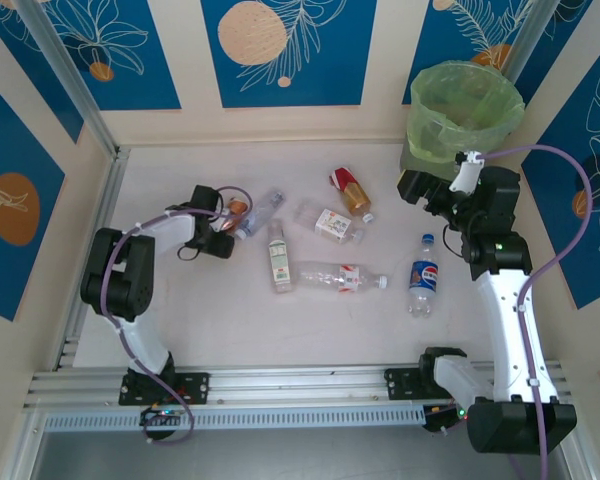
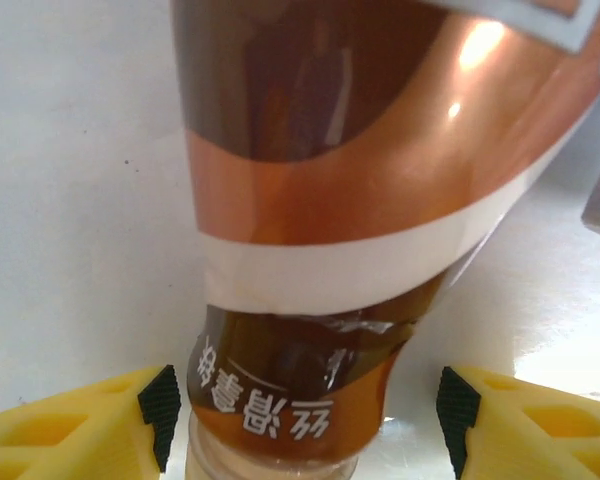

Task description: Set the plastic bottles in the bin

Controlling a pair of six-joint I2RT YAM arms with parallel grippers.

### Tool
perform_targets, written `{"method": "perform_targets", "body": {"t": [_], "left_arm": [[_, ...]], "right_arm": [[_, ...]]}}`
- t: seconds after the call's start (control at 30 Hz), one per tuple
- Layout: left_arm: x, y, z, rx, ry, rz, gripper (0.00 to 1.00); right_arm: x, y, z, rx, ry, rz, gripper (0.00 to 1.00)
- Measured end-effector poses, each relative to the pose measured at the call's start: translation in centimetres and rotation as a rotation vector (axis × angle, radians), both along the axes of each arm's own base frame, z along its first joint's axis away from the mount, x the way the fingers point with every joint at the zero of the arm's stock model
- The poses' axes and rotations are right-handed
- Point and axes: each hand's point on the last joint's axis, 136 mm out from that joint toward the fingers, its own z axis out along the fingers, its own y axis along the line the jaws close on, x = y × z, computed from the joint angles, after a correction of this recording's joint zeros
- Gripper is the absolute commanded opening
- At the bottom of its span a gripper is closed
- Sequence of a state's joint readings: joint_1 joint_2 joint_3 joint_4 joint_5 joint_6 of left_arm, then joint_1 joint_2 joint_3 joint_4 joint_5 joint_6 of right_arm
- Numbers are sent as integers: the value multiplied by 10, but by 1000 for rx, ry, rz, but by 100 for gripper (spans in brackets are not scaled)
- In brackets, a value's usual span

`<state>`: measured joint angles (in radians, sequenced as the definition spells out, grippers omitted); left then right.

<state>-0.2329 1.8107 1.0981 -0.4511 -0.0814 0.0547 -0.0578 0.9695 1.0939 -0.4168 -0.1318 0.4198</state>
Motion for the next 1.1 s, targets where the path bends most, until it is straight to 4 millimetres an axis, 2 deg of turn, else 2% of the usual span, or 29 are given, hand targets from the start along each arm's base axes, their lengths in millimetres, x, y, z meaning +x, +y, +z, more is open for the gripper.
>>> {"method": "perform_targets", "body": {"t": [0.2, 0.57, 0.87, 1.0, 1.1], "left_arm": [[2, -7, -3, -26, 23, -24, 54], [0, -12, -2, -49, 24, -30, 34], [0, -12, -1, -57, 11, -30, 21], [0, -10, 0, -49, -4, -18, 6], [-2, -7, 4, -52, -16, 4, 0]], "right_arm": [[-2, 9, 1, 11, 0, 23, 99], [-4, 26, -20, 23, 63, 70, 99], [1, 39, -35, 46, 109, 98, 99], [3, 48, -42, 73, 126, 110, 99], [5, 54, -55, 114, 156, 103, 99]]}}
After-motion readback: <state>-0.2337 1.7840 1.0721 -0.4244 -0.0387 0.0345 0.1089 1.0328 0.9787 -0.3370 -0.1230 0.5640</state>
